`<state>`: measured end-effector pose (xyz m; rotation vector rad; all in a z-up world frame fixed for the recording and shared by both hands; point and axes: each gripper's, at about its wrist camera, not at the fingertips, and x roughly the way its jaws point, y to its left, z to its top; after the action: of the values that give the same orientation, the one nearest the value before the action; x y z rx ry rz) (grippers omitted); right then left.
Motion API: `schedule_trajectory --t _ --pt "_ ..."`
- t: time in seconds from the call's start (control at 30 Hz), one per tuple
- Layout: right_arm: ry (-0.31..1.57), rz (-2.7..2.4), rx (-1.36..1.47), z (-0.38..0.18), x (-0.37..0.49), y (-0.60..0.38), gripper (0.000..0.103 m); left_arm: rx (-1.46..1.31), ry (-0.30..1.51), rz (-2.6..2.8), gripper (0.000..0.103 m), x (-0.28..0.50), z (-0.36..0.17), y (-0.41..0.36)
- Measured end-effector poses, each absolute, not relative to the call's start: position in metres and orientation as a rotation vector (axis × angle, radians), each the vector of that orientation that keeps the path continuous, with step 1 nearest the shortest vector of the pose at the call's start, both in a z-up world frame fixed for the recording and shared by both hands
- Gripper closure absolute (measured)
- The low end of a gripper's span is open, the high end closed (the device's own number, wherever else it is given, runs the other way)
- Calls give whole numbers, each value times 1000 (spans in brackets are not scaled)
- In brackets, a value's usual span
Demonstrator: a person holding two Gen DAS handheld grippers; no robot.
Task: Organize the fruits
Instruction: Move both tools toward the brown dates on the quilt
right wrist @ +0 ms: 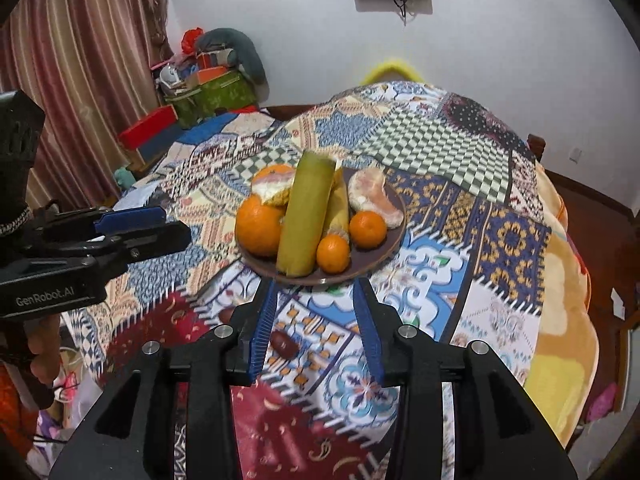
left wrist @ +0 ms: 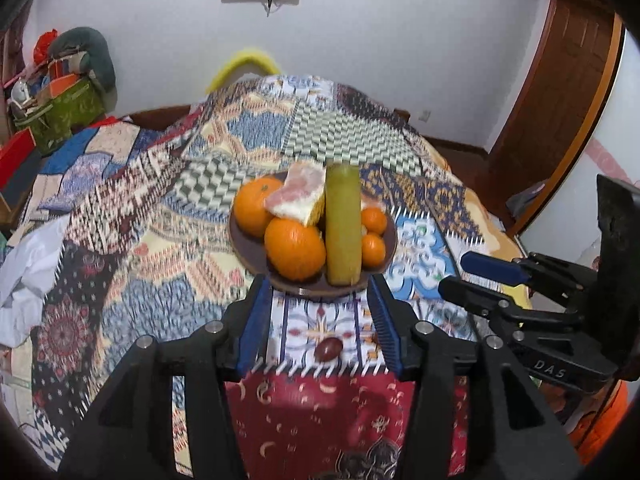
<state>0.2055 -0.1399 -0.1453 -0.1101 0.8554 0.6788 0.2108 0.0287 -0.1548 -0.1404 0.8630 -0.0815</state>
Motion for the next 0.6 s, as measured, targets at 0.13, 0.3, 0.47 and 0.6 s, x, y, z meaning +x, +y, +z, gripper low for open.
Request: schedule_trajectory --t 0.13,0.3,0.47,0.6 --pt "889 683 -122 -158 198 -137 67 -147 912 -84 53 205 -175 28" --pt "936 696 -138 -175 192 -132 67 -147 964 -93 53 200 -201 24" --pt "978 716 -135 -190 191 -127 67 -147 997 -111 53 201 -218 20" --pt "1011 749 -123 -200 194 -121 68 -141 1013 -126 57 204 -228 14"
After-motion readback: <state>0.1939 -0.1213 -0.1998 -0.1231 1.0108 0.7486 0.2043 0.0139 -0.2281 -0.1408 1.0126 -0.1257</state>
